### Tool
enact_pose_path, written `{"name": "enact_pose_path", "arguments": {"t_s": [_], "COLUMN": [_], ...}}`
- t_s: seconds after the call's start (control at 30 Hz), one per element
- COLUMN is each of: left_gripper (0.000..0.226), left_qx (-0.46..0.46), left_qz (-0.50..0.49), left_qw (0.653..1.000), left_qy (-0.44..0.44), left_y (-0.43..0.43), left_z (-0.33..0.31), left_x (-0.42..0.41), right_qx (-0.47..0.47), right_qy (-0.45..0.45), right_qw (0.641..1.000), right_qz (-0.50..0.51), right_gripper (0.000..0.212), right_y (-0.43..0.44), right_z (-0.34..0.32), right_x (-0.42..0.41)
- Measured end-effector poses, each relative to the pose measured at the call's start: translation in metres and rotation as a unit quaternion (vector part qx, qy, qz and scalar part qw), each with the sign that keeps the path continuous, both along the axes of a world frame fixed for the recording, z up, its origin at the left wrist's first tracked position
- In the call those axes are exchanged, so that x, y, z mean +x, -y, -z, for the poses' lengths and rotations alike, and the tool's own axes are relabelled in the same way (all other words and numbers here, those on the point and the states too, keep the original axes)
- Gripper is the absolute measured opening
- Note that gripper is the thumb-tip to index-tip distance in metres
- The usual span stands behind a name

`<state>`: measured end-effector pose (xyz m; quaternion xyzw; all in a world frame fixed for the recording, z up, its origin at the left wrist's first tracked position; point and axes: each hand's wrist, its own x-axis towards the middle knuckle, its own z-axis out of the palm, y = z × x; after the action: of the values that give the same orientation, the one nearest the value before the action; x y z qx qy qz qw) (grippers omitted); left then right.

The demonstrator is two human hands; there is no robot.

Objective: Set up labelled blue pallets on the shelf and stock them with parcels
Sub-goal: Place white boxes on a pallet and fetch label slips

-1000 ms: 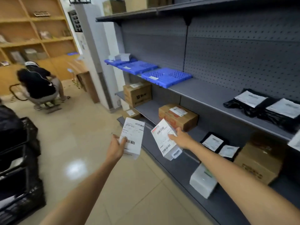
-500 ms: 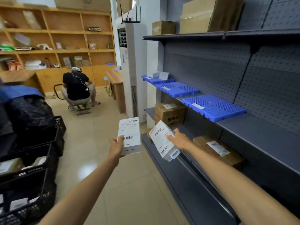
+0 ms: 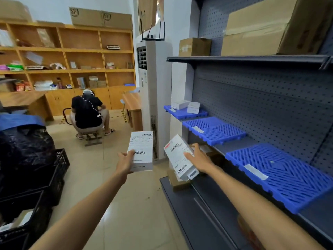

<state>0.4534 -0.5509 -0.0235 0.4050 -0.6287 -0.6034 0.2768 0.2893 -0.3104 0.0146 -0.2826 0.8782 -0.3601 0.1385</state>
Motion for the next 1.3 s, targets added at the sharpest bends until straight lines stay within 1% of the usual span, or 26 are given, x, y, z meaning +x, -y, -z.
{"name": "enact_pose_path", "arguments": {"t_s": [0.07, 0.17, 0.3, 0.4, 0.5, 0.57, 0.63, 0.73, 0.83, 0.93, 1.03, 1.1, 1.17, 1.23, 1.3], "left_gripper": [0.045, 0.041, 0.038, 0.035, 0.044, 0.048, 0.04, 0.032, 0.038, 0.036, 0.041, 0.034, 0.025, 0.022, 0.022], "left_qx": [-0.001, 0.008, -0.003, 0.001, -0.002, -0.01, -0.015, -0.006, 0.002, 0.012, 0.016, -0.002, -0.044, -0.095, -0.125], "left_qz": [0.007, 0.022, 0.047, 0.074, 0.109, 0.132, 0.147, 0.177, 0.195, 0.21, 0.226, 0.23, 0.228, 0.225, 0.233], "left_qw": [1.0, 1.0, 0.999, 0.997, 0.994, 0.991, 0.989, 0.984, 0.98, 0.977, 0.973, 0.973, 0.972, 0.97, 0.964], "left_qy": [0.004, 0.01, 0.011, 0.001, -0.01, -0.015, -0.022, -0.031, -0.041, -0.038, -0.038, -0.032, -0.023, -0.014, 0.007], "left_y": [0.024, 0.06, 0.124, 0.175, 0.223, 0.25, 0.261, 0.269, 0.28, 0.286, 0.291, 0.293, 0.295, 0.302, 0.309], "left_z": [0.003, 0.006, 0.0, -0.011, -0.028, -0.041, -0.052, -0.053, -0.052, -0.056, -0.055, -0.057, -0.059, -0.061, -0.058], "left_x": [-0.028, -0.068, -0.133, -0.191, -0.249, -0.293, -0.335, -0.397, -0.465, -0.532, -0.596, -0.633, -0.668, -0.7, -0.724], "right_qx": [-0.009, -0.012, -0.007, -0.004, 0.015, -0.007, -0.028, -0.075, -0.12, -0.163, -0.204, -0.215, -0.216, -0.207, -0.206], "right_qy": [0.002, 0.017, -0.018, -0.014, -0.028, -0.032, -0.028, -0.013, 0.011, 0.025, 0.04, 0.069, 0.09, 0.087, 0.079], "right_qw": [1.0, 1.0, 1.0, 0.999, 0.997, 0.995, 0.991, 0.984, 0.975, 0.962, 0.947, 0.941, 0.938, 0.938, 0.934], "right_qz": [-0.007, 0.0, 0.022, 0.042, 0.075, 0.099, 0.128, 0.16, 0.185, 0.217, 0.246, 0.253, 0.255, 0.264, 0.282], "right_gripper": [0.044, 0.045, 0.047, 0.047, 0.042, 0.043, 0.046, 0.042, 0.042, 0.04, 0.037, 0.037, 0.041, 0.047, 0.046], "right_y": [0.022, 0.059, 0.117, 0.16, 0.196, 0.218, 0.234, 0.25, 0.264, 0.279, 0.295, 0.306, 0.319, 0.33, 0.34], "right_z": [0.001, 0.002, 0.0, -0.012, -0.031, -0.039, -0.044, -0.05, -0.051, -0.047, -0.049, -0.047, -0.041, -0.032, -0.025], "right_x": [-0.026, -0.064, -0.119, -0.167, -0.216, -0.255, -0.291, -0.341, -0.401, -0.463, -0.518, -0.554, -0.586, -0.614, -0.63]}}
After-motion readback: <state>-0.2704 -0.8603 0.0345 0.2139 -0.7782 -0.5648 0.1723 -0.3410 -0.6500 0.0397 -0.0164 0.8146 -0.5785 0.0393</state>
